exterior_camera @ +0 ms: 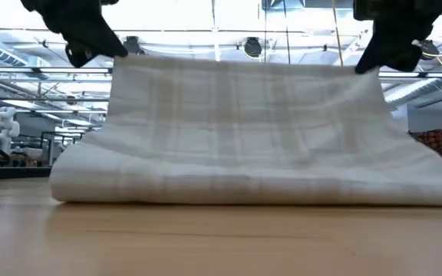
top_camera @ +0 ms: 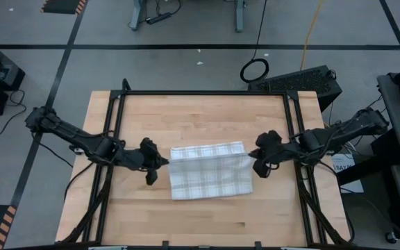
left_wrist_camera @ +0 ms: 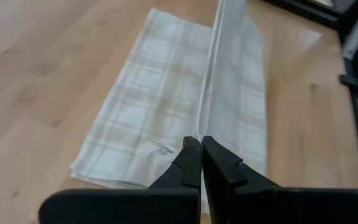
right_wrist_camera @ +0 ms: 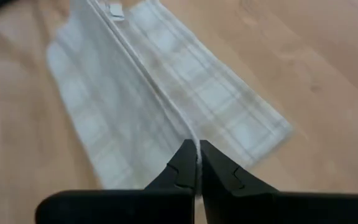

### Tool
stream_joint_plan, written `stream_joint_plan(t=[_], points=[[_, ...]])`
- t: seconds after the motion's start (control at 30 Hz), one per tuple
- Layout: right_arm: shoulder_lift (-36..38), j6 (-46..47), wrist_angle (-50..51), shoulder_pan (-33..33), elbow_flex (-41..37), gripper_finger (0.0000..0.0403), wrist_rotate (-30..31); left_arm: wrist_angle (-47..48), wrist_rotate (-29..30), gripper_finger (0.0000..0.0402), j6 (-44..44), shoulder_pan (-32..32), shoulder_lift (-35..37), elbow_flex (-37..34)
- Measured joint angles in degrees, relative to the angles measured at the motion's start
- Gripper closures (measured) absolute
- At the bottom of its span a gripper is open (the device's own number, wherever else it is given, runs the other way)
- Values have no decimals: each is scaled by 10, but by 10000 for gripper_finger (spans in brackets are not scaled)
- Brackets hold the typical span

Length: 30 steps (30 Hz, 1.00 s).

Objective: Roll towel
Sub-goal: Roll the white towel

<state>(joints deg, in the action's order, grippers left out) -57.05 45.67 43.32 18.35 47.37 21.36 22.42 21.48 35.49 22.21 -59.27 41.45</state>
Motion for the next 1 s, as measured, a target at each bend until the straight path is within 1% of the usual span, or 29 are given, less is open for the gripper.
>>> stream_joint_plan(t=[0.1,0.2,0.37,0.5,0.63,0.83,1.0], points=[[-16,-13,-8,-17,-13,403,-1,-12,2,398,0,-14,-6,-10],[-37,-8,-22,-31,-28,403,0,-12,14,398,0,-25,-17,-23],[-74,15,-26,-42,-46,403,1,-40,16,398,1,-42,-51,-51],[-97,19,-18,-45,-50,403,16,-68,16,398,0,-53,-86,-54],[-101,18,-26,-48,-51,403,38,-96,20,398,0,-62,-108,-55],[-103,16,-22,-64,-51,403,48,-101,57,397,0,-75,-135,-55],[-111,16,-27,-83,-51,403,75,-117,59,392,-1,-87,-161,-55]])
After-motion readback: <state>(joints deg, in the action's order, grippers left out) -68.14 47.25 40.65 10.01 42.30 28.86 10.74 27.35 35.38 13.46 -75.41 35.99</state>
